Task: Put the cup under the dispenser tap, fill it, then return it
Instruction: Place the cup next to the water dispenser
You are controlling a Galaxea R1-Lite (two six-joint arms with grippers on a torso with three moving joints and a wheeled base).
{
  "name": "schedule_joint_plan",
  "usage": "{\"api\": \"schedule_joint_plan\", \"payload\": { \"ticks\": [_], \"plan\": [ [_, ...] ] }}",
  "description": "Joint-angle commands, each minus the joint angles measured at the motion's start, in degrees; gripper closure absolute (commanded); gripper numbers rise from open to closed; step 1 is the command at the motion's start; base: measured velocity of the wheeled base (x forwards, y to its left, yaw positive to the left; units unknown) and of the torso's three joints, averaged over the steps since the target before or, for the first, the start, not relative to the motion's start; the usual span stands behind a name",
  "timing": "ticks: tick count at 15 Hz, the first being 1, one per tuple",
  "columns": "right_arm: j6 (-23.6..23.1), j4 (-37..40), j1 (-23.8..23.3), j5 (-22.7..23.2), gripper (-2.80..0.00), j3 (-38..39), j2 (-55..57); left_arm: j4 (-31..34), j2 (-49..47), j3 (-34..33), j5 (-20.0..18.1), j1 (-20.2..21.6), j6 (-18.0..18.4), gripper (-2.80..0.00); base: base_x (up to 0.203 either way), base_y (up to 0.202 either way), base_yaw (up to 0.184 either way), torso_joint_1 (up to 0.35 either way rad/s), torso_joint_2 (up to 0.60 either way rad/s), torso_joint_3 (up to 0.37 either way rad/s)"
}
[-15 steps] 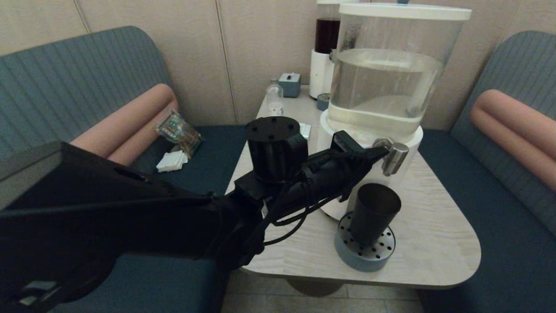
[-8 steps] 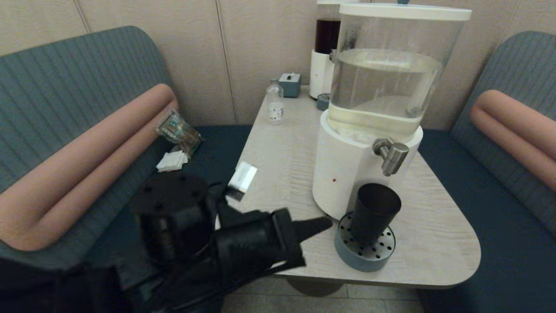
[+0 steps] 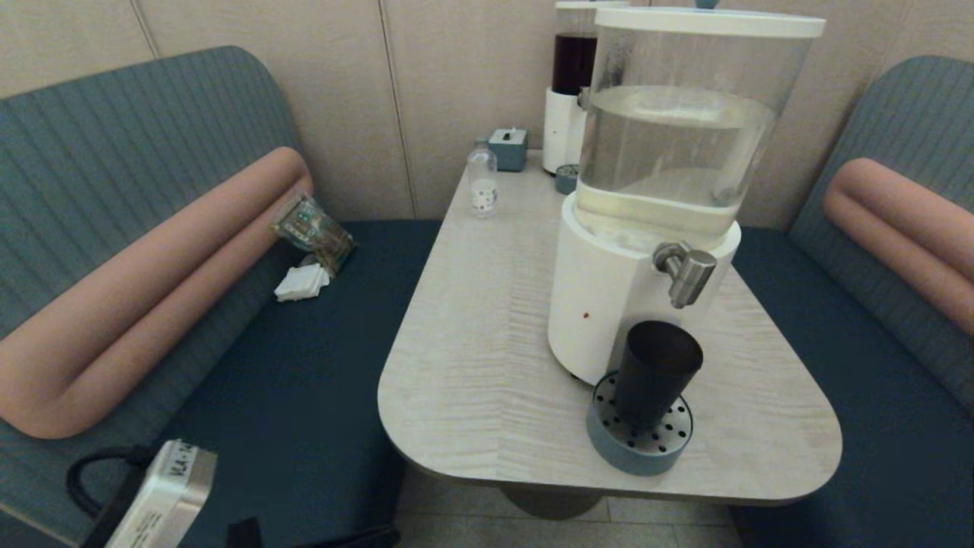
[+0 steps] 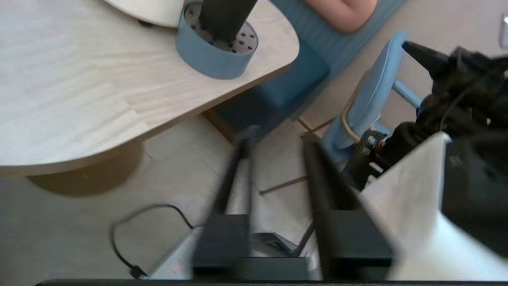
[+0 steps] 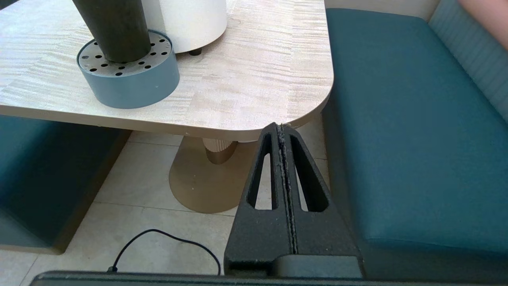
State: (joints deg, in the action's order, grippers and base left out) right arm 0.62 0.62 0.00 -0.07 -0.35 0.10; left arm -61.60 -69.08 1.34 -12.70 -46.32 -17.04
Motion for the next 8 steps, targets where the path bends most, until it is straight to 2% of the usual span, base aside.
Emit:
{"api": "schedule_joint_plan", "payload": {
  "ticks": [1, 4, 8],
  "plan": [
    [-0.01, -0.01, 0.0, -0.01, 0.0, 0.0, 0.08, -0.12, 3.55, -1.1, -0.25, 0.08, 2.79, -2.8, 0.0, 0.0, 0.0, 0.0, 0.0, 0.0],
    [-0.01, -0.01, 0.0, -0.01, 0.0, 0.0, 0.08, 0.08, 1.2, 1.47, -1.73, 0.04, 8.64, -2.8, 0.0, 0.0, 0.0, 0.0, 0.0, 0.0],
    [-0.01, -0.01, 0.0, -0.01, 0.0, 0.0, 0.08, 0.21, -3.14, 12.05, -2.41, 0.02, 10.48, -2.8, 0.0, 0.0, 0.0, 0.0, 0.0, 0.0]
  ]
}}
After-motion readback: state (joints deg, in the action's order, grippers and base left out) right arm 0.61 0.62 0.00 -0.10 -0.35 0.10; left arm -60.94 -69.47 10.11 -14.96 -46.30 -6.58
